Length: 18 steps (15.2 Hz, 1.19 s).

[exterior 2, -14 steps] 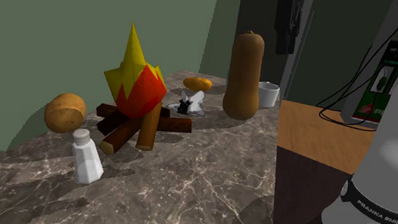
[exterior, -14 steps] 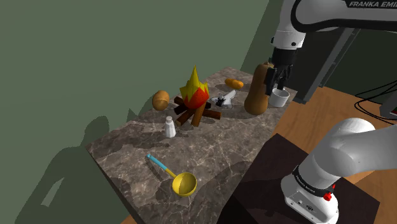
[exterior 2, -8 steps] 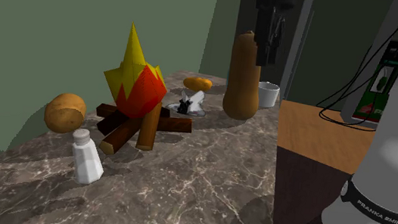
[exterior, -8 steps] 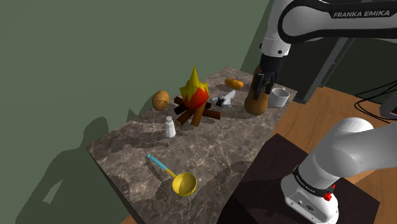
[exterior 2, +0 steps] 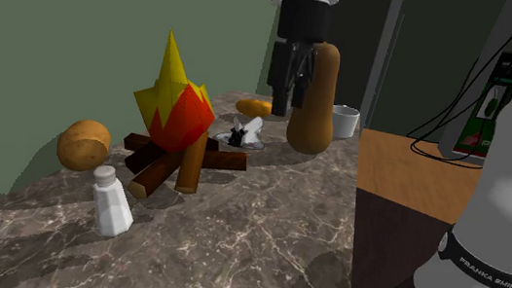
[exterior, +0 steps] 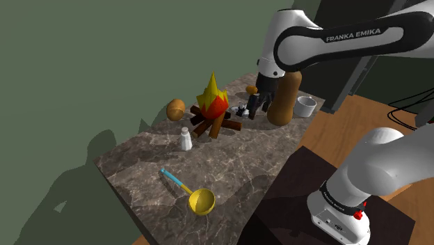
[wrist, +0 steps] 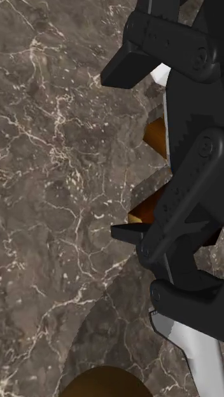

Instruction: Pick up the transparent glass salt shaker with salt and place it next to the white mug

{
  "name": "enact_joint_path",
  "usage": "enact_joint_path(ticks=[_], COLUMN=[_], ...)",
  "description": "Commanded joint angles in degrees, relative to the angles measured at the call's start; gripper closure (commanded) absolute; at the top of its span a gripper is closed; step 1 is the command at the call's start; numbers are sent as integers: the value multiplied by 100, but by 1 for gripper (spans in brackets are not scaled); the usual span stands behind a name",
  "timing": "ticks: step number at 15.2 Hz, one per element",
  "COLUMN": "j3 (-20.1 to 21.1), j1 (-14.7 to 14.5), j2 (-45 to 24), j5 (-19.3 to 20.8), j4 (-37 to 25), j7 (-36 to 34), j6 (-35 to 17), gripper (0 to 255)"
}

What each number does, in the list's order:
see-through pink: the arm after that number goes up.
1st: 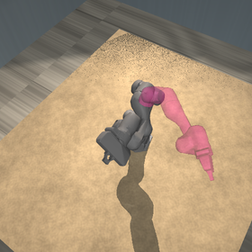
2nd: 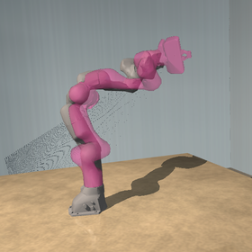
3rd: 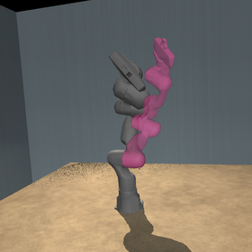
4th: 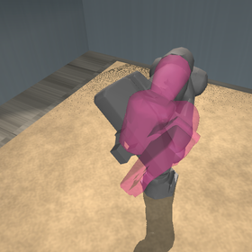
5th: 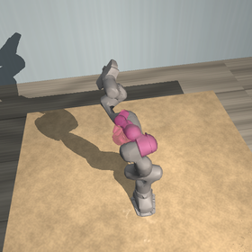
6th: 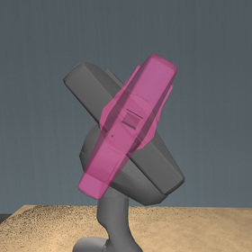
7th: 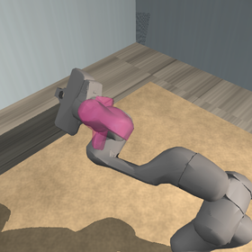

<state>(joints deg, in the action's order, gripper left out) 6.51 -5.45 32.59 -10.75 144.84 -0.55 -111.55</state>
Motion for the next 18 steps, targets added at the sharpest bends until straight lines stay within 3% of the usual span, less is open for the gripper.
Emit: enact_joint_path(ticks=[1,10,18], j3=[169,838,1305], j1=[-100,-376,-541], j2=[-319,-1853,-3363], j5=[-99,-140,575], j4=[-63,-616,-1562], j7=[-87,-484,-1194], j6=[-436,-2125,-3257], gripper=[0,0,0])
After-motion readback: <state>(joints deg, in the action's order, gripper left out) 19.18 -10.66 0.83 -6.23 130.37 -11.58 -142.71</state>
